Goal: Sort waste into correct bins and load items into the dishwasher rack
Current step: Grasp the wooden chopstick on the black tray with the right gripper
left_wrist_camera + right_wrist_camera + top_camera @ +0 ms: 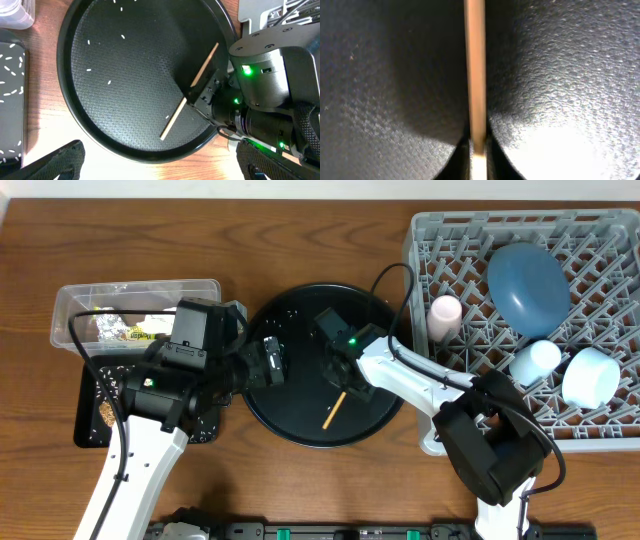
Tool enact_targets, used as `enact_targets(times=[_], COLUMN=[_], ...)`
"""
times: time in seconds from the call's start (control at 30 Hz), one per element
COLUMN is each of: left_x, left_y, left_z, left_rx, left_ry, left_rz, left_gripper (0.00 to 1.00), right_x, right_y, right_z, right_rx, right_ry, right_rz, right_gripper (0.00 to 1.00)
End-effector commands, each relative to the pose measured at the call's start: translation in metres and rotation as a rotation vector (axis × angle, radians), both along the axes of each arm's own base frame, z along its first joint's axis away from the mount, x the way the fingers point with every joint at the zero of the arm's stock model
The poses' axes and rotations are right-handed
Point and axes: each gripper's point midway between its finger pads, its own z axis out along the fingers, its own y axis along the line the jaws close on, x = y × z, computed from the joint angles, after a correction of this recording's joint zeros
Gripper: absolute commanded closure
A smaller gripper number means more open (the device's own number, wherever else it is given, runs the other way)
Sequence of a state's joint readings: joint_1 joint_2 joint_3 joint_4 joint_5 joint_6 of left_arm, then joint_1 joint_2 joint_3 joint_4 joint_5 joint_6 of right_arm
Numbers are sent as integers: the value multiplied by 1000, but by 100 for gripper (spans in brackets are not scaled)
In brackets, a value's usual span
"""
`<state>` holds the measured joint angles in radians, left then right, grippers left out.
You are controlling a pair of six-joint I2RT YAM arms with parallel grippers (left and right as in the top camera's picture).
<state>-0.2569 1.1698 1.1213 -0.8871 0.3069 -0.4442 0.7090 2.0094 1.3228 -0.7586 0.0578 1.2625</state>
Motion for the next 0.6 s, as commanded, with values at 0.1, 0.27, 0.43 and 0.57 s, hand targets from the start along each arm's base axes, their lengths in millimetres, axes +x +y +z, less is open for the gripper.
enact_targets(times=[0.1, 0.27, 0.43, 0.57], left_x=[1, 1, 1, 1], left_y=[3, 3, 3, 3], left_z=[-2, -2, -2, -2], left_rx=[16, 16, 16, 16], left_ry=[-2, -2, -2, -2], left_rz=[3, 3, 3, 3], left_gripper=[2, 2, 2, 2], right_x=[-5, 6, 21, 30], right_y=[-4, 6, 17, 20], right_z=[-21, -10, 26, 69], right_rx=[-37, -25, -13, -2], right_ry=[36, 2, -43, -91], right_rz=[-2, 107, 223, 317], right_gripper=[99, 99, 99, 99])
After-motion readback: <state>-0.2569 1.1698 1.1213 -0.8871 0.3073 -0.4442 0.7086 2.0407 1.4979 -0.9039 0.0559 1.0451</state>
